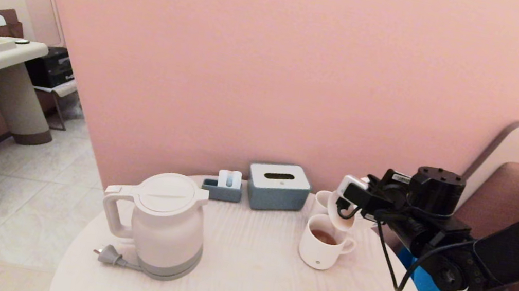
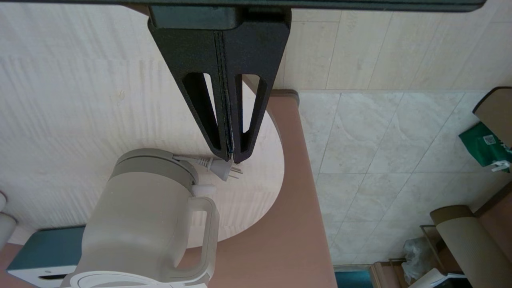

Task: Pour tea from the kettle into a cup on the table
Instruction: Pour water into another cup

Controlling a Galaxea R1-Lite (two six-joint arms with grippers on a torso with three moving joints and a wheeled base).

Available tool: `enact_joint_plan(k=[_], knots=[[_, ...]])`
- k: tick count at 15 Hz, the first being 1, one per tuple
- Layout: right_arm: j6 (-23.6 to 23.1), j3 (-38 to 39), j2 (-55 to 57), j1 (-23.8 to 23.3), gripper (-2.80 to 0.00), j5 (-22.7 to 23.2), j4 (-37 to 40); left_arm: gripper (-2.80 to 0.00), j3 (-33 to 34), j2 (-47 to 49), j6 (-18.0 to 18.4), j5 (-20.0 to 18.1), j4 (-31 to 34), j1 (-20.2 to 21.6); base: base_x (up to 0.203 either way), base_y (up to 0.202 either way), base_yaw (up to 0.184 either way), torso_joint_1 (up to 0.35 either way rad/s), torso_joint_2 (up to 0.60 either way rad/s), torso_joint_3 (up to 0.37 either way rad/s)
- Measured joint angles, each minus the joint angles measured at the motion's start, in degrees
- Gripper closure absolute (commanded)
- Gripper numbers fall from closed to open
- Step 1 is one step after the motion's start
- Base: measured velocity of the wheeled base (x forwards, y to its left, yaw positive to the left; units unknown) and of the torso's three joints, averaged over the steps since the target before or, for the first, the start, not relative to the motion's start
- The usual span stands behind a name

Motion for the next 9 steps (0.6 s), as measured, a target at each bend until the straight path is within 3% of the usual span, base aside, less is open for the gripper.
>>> enact_joint_plan(k=[9], knots=[[-1.0, 0.0, -0.2, 0.2, 0.0, -0.2, 0.0, 0.0, 0.0, 0.0, 0.0, 0.0, 0.0, 0.0, 0.0, 0.0, 0.0, 0.0, 0.0, 0.0]])
